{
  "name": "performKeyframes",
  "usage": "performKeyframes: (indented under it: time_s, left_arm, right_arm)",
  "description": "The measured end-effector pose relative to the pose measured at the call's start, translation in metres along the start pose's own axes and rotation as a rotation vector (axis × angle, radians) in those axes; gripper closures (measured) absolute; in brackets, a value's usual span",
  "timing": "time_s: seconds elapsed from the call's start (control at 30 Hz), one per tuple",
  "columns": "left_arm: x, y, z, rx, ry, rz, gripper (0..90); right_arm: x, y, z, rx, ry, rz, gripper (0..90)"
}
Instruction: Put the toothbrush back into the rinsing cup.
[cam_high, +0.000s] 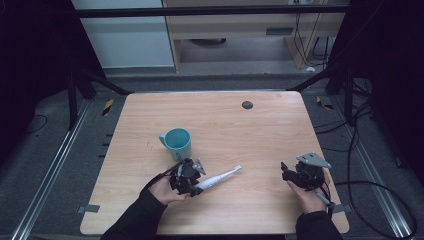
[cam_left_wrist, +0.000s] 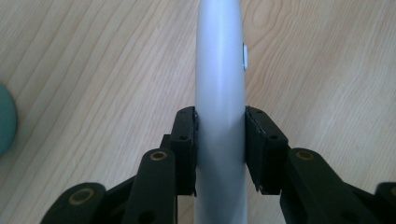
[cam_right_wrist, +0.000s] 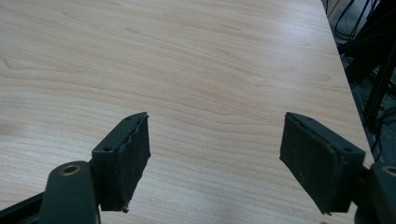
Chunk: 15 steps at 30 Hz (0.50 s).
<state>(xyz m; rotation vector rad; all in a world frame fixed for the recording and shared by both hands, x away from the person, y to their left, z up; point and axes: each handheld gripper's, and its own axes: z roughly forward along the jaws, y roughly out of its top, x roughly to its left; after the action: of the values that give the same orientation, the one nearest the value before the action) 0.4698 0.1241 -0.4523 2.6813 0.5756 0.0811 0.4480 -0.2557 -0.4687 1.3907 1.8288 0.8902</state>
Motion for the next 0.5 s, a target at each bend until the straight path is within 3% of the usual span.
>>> performKeyframes:
  time_s: [0.23, 0.5]
  left_arm:
    - [0.006, -0.023, -0.002, 0.024, -0.003, -0.026, 65.8]
    - [0.008, -0.029, 0.003, 0.036, -0.005, -0.032, 65.6]
  right_arm:
    - [0.0, -0.001, 0.001, 0.003, 0.001, 0.003, 24.1]
    - [0.0, -0.001, 0.001, 0.003, 0.001, 0.004, 24.1]
